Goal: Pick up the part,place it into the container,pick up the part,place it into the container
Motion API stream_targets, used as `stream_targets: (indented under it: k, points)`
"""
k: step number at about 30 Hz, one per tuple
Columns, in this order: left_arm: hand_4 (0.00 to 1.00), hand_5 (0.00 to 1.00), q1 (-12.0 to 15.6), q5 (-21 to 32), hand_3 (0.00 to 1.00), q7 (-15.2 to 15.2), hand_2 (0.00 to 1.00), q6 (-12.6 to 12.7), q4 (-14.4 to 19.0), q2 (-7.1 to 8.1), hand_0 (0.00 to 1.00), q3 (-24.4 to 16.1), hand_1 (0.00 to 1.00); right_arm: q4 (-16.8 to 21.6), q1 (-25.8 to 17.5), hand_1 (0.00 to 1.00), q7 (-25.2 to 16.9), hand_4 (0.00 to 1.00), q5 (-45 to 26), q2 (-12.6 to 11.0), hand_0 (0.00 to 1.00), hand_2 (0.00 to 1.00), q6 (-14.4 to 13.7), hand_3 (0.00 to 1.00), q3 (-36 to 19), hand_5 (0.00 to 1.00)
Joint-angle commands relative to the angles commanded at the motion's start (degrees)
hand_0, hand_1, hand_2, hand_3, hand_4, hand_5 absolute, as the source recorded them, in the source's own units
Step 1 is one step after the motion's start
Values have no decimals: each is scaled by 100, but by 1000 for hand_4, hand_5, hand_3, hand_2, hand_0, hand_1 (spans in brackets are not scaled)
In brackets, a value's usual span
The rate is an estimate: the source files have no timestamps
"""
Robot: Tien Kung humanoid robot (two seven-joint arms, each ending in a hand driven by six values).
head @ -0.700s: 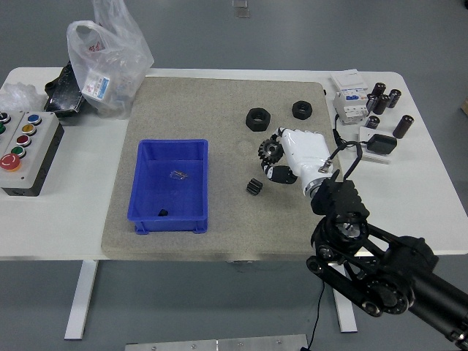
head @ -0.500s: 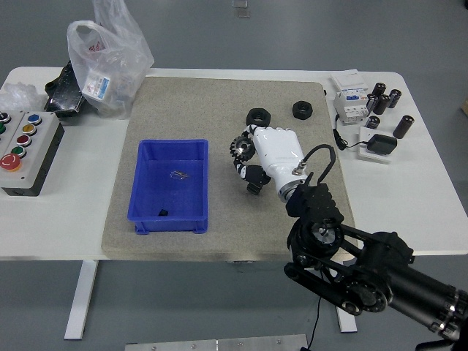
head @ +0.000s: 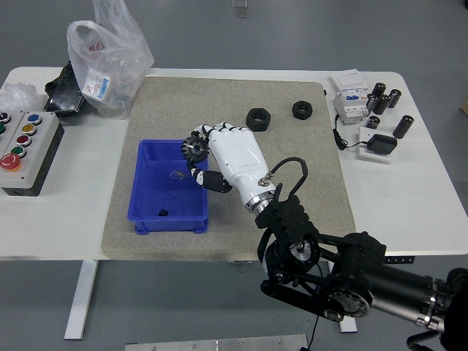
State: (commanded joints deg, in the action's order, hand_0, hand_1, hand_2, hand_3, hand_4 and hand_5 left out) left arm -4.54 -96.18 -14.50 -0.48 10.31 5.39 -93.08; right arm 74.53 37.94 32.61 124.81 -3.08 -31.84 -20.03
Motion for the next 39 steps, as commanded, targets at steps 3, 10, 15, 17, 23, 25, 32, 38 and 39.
stream_targets:
  k: [3,10,15,17,23,25,32,38,39]
  points:
    - [602,335,-2,10,620,-8,616,-2,0,6,621,9,616,-45,127,727,-66,362,-229,25,479,766,174,678,214,228]
    - [602,336,-2,32,621,-18,616,-6,0,16,621,33,616,-162,220,851,-77,583,-505,68,649,900,729,860,305,259]
    - [603,338,12,33,621,-29,616,-4,0,7,621,28,616,-228,222,986,-157,706,-740,73,788,998,734,998,329,294]
    - [603,338,11,31,621,-31,616,-6,0,6,621,29,616,-238,220,986,-186,706,-796,74,788,998,718,998,337,294]
    - [603,340,-6,25,621,-14,616,-14,0,17,621,39,615,-179,42,988,-298,754,-925,30,815,998,460,998,69,311]
    - [603,341,-10,31,621,-2,616,-16,0,13,621,44,616,-100,-139,923,-254,755,-891,-67,765,936,393,978,-177,322]
    - [602,341,32,-43,621,-27,616,-7,0,-17,621,-46,616,21,-735,789,395,757,-832,-674,541,889,935,971,-1173,307]
    - [601,342,23,-89,621,-15,616,-5,0,-19,621,-82,616,-17,-984,758,437,766,-1063,-759,478,884,1266,977,-1278,308]
    - [601,342,17,-86,621,-9,616,-6,0,-18,621,-74,616,-31,-992,758,437,766,-1097,-736,478,884,1265,977,-1234,308]
